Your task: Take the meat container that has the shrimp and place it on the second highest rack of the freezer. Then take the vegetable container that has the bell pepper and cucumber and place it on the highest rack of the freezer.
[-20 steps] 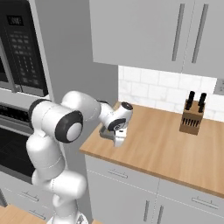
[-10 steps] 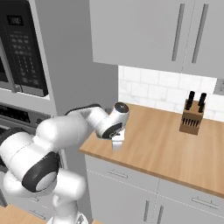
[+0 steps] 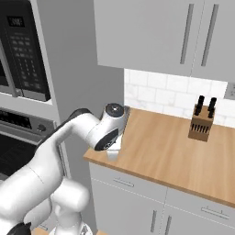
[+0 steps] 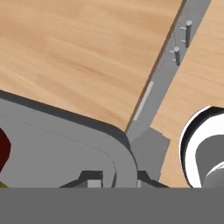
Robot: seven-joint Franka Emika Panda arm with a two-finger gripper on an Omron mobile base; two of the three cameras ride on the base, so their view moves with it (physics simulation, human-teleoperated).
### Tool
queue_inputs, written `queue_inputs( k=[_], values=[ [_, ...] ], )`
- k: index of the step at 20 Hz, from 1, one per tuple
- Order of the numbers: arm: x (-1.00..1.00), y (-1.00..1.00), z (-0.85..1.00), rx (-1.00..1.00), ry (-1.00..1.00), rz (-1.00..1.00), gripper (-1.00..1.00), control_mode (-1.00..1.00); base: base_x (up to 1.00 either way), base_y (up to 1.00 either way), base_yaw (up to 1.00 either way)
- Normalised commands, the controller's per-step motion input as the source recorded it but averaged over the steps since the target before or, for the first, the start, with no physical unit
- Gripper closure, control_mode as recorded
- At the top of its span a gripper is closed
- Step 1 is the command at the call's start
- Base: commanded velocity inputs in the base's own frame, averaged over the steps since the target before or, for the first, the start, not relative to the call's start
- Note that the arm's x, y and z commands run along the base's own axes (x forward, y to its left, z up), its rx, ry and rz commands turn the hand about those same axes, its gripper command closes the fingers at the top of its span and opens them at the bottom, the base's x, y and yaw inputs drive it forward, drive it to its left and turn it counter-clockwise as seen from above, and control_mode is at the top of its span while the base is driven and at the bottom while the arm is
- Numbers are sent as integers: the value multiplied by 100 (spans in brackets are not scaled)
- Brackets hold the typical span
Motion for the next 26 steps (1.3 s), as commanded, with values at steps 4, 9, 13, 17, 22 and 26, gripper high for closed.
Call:
queue_inputs(
  k=[4, 9, 13, 17, 22, 26],
  values=[
    [-42, 0, 73, 0, 0, -3, 100, -100, 0, 0, 0],
    [-8, 2, 7, 0, 1, 0, 100, -100, 0, 0, 0],
    [-26, 0, 0, 0, 0, 0, 100, -100, 0, 0, 0],
    [-19, 0, 0, 0, -2, 0, 100, 100, -72, 3, 7],
    [0, 0, 0, 0, 0, 0, 100, 100, -95, 36, 24],
    [0, 0, 0, 0, 0, 0, 100, 100, -66, 82, 36]
  ],
)
